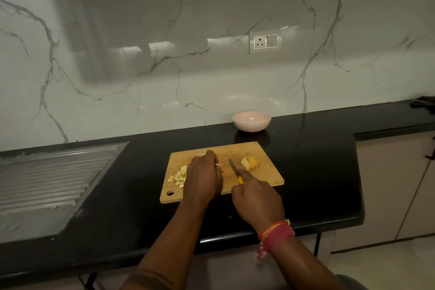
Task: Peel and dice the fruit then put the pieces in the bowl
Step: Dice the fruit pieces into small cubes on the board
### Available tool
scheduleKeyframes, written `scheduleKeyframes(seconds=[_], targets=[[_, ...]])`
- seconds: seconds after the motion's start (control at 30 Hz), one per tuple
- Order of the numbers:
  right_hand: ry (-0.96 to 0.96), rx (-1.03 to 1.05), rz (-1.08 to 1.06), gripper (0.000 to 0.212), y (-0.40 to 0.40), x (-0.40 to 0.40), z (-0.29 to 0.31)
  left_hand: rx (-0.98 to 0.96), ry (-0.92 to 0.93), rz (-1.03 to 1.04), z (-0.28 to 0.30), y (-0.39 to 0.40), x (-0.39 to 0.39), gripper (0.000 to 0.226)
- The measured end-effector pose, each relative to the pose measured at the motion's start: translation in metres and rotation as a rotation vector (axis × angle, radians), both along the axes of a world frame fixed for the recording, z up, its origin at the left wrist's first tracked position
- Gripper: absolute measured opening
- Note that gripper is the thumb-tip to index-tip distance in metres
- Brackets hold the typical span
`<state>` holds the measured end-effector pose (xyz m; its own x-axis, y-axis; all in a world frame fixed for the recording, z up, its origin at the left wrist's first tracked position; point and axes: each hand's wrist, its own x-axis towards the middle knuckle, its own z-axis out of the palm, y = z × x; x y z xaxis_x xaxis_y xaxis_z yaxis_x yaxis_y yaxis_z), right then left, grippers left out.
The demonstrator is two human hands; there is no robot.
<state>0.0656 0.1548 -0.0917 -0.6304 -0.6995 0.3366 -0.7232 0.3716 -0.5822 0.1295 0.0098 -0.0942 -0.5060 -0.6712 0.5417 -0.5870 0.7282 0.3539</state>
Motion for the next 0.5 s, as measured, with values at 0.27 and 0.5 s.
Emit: scheduleKeyframes(seconds=[0.27,0.5], targets=[[-0.007,0.008,-0.003,0.056,-0.0001,0.0003,0.0011,-0.109,0.013,-0.098,0.0021,0.0003,0.0028,0.029],[-0.071,-0.020,-0.037,0.054,-0.0019,-0.0065,0.0025,-0.183,-0.162,-0.342,-0.0037,0.0028,-0.0061,0.027]])
